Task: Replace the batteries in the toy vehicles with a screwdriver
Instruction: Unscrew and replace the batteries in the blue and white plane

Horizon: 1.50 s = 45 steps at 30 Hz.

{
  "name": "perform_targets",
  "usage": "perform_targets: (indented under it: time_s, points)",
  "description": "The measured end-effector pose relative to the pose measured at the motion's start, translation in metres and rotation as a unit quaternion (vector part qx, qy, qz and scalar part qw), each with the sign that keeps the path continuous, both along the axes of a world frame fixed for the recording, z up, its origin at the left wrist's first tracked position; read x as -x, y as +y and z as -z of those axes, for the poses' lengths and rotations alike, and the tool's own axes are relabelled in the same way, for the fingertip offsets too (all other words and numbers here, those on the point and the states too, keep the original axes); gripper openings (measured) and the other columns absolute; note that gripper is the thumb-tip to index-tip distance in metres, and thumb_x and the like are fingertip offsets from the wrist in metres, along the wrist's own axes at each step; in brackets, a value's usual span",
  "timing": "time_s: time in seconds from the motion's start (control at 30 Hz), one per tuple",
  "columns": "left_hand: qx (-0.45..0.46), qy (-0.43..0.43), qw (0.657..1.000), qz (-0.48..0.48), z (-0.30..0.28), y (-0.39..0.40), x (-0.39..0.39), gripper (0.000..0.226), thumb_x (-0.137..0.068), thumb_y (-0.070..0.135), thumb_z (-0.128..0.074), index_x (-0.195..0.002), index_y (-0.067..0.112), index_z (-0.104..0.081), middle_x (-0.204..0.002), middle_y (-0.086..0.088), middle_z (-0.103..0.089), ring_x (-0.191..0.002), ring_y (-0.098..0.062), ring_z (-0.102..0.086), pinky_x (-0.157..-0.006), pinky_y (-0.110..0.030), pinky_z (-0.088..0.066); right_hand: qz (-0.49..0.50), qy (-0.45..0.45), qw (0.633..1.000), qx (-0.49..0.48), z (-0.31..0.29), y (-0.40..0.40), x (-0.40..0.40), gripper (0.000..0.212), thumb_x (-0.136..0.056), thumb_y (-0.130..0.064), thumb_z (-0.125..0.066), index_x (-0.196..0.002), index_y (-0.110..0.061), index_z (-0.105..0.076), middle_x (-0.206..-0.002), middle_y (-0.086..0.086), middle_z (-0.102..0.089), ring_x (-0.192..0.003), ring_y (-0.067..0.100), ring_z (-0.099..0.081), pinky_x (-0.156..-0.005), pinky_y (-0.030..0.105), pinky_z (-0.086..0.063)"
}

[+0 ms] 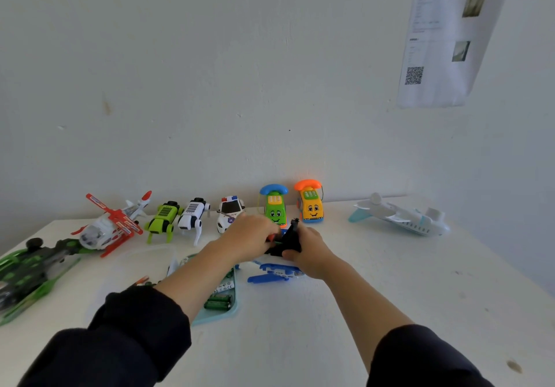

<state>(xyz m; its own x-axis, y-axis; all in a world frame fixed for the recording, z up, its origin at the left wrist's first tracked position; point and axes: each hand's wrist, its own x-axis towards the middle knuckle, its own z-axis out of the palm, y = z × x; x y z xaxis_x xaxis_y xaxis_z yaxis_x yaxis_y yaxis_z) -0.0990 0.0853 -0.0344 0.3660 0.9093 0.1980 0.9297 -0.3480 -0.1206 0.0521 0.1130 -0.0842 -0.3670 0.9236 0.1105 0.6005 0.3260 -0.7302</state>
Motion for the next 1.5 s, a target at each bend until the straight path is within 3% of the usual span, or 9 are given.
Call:
perform_targets:
  time_s: [0.27,0.5,0.67,0.77,0.93,1.1,1.3,1.4,1.5]
  points:
    - [0.006,0.110,0.994,-0.023,-0.004,0.005,-0.013,0.013,-0.092,0.016,-0.050,-0.086,0.020,-0.061,-0.062,0.005,-0.038,-0.070,-0.020,-0.041,-0.069,-0.029,-0.025,-0.005,-0.002,1.000,-0.006,0.000,-0.002,0.000,0.030,-0.084,-0.010,-0.064,-0.102,-0.021,-0.043,-0.113,0.009,-0.047,-0.109,0.024,-0.043,-0.096,0.034,-0.036]
    - [-0.018,0.172,0.985,-0.005,0.001,0.005,-0.017,0.017,-0.090,0.007,-0.045,-0.090,0.011,-0.061,-0.093,-0.008,-0.062,-0.091,-0.028,-0.058,-0.075,-0.032,-0.033,-0.003,0.004,1.000,-0.011,-0.002,-0.006,0.002,0.030,-0.081,-0.013,-0.066,-0.098,-0.022,-0.044,-0.110,0.011,-0.051,-0.106,0.026,-0.044,-0.089,0.032,-0.037]
    - [-0.008,0.004,1.000,-0.011,-0.004,-0.003,-0.006,0.013,-0.092,0.018,-0.052,-0.096,0.011,-0.062,-0.096,-0.005,-0.064,-0.086,-0.021,-0.057,-0.071,-0.029,-0.036,0.005,-0.006,1.000,-0.006,-0.004,-0.005,0.001,0.029,-0.083,-0.010,-0.065,-0.103,-0.020,-0.046,-0.110,0.009,-0.051,-0.110,0.025,-0.044,-0.093,0.033,-0.037]
    - [-0.027,-0.136,0.986,-0.088,-0.017,-0.009,0.016,0.016,-0.092,0.026,-0.057,-0.100,0.015,-0.064,-0.095,-0.002,-0.066,-0.086,-0.020,-0.061,-0.075,-0.031,-0.048,0.014,-0.010,1.000,0.008,-0.006,-0.002,0.003,0.034,-0.083,-0.010,-0.065,-0.113,-0.017,-0.049,-0.118,0.011,-0.052,-0.113,0.026,-0.045,-0.097,0.035,-0.040]
    - [0.032,-0.011,0.945,-0.326,-0.023,-0.018,0.091,0.010,-0.086,0.005,-0.047,-0.088,0.011,-0.055,-0.069,-0.002,-0.052,-0.069,-0.021,-0.055,-0.064,-0.031,-0.044,0.044,-0.020,0.999,0.017,-0.008,-0.002,0.009,0.045,-0.085,-0.014,-0.066,-0.126,-0.010,-0.046,-0.122,0.013,-0.053,-0.116,0.028,-0.046,-0.101,0.039,-0.040]
    - [0.089,0.002,0.881,-0.465,0.003,-0.045,0.139,0.015,-0.086,0.002,-0.046,-0.081,0.012,-0.056,-0.085,-0.006,-0.060,-0.082,-0.021,-0.060,-0.076,-0.034,-0.050,0.057,-0.018,0.998,0.006,-0.006,-0.004,0.014,0.042,-0.086,-0.014,-0.064,-0.124,-0.009,-0.047,-0.120,0.013,-0.054,-0.117,0.029,-0.046,-0.101,0.039,-0.039]
    - [0.028,-0.176,0.896,-0.406,-0.021,-0.037,0.126,0.017,-0.092,0.002,-0.043,-0.108,-0.001,-0.050,-0.084,-0.009,-0.054,-0.074,-0.021,-0.052,-0.055,-0.027,-0.034,0.060,-0.020,0.998,0.007,-0.006,-0.002,0.015,0.041,-0.087,-0.014,-0.063,-0.124,-0.009,-0.047,-0.120,0.013,-0.056,-0.115,0.029,-0.047,-0.100,0.039,-0.040]
    - [-0.084,-0.242,0.919,-0.300,-0.041,-0.035,0.090,0.025,-0.096,0.011,-0.048,-0.119,0.003,-0.049,-0.100,-0.013,-0.059,-0.087,-0.025,-0.055,-0.070,-0.030,-0.042,0.063,-0.013,0.998,0.011,-0.007,-0.002,0.014,0.041,-0.087,-0.014,-0.063,-0.124,-0.008,-0.046,-0.121,0.013,-0.054,-0.115,0.029,-0.046,-0.101,0.040,-0.039]
    - [-0.175,-0.350,0.901,-0.186,-0.045,-0.036,0.058,0.022,-0.095,0.023,-0.053,-0.111,0.007,-0.051,-0.097,-0.009,-0.064,-0.084,-0.023,-0.062,-0.071,-0.032,-0.049,0.070,-0.007,0.997,0.016,-0.005,-0.003,0.012,0.040,-0.087,-0.016,-0.063,-0.123,-0.009,-0.047,-0.121,0.013,-0.055,-0.115,0.028,-0.046,-0.101,0.040,-0.039]
